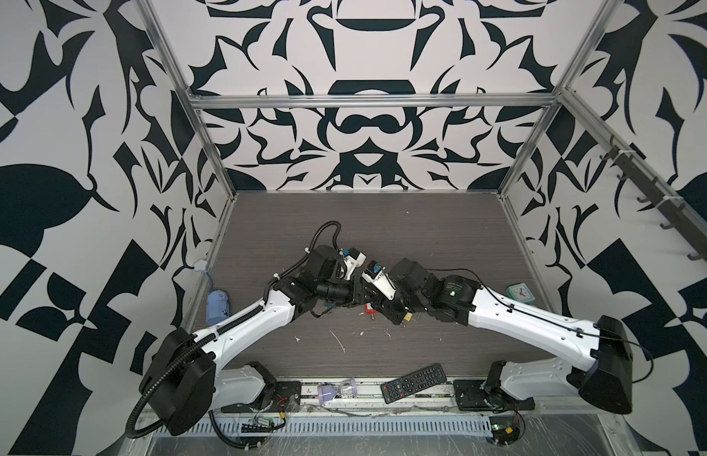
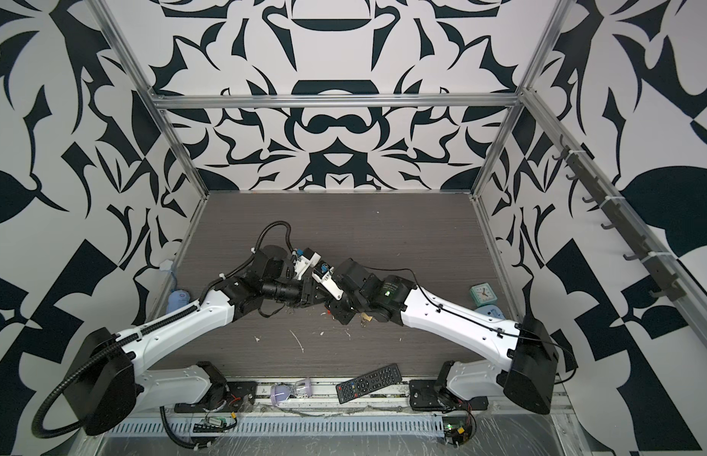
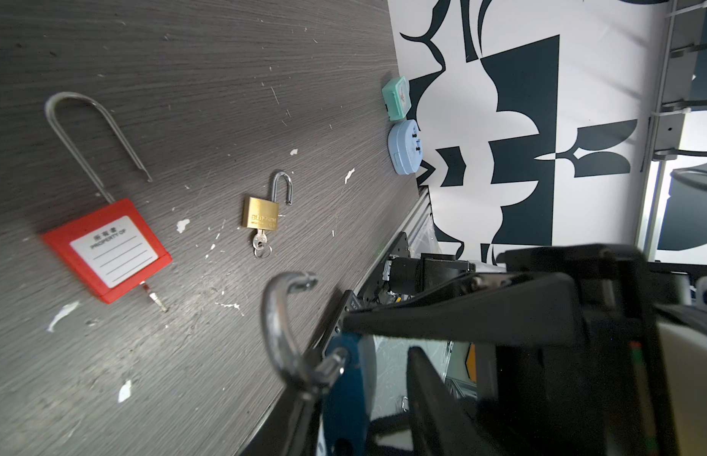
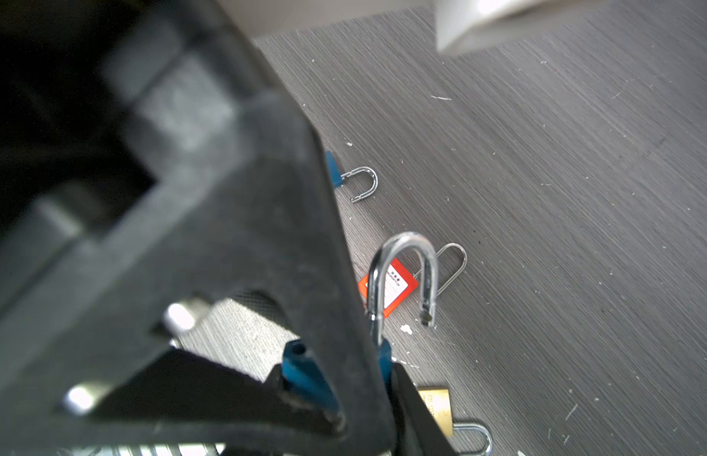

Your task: Lock with the key

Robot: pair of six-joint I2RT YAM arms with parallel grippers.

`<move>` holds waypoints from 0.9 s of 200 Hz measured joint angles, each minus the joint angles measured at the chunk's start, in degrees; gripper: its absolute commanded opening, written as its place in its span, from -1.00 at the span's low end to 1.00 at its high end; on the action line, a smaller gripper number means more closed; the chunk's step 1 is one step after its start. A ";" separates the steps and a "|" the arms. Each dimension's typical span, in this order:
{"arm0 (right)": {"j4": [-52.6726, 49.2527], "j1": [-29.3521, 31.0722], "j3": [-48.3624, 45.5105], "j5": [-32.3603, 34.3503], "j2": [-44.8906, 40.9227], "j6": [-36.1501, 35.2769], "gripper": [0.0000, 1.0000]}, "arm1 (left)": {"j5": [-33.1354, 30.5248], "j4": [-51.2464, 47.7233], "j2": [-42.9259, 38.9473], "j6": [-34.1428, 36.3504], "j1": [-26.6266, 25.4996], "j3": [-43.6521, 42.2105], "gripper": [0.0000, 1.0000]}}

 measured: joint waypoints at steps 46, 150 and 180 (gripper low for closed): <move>-1.70 0.09 0.00 0.85 0.00 -0.22 -1.00 | 1.07 1.70 3.23 -0.37 -0.92 0.00 -0.57; -1.92 0.11 0.02 3.21 -0.13 0.70 0.43 | -1.22 8.48 3.93 -3.08 -1.60 -2.62 -1.00; 3.06 -1.40 -1.68 1.81 -5.53 4.33 0.66 | -7.17 12.90 -2.56 -7.32 0.59 -8.90 -1.00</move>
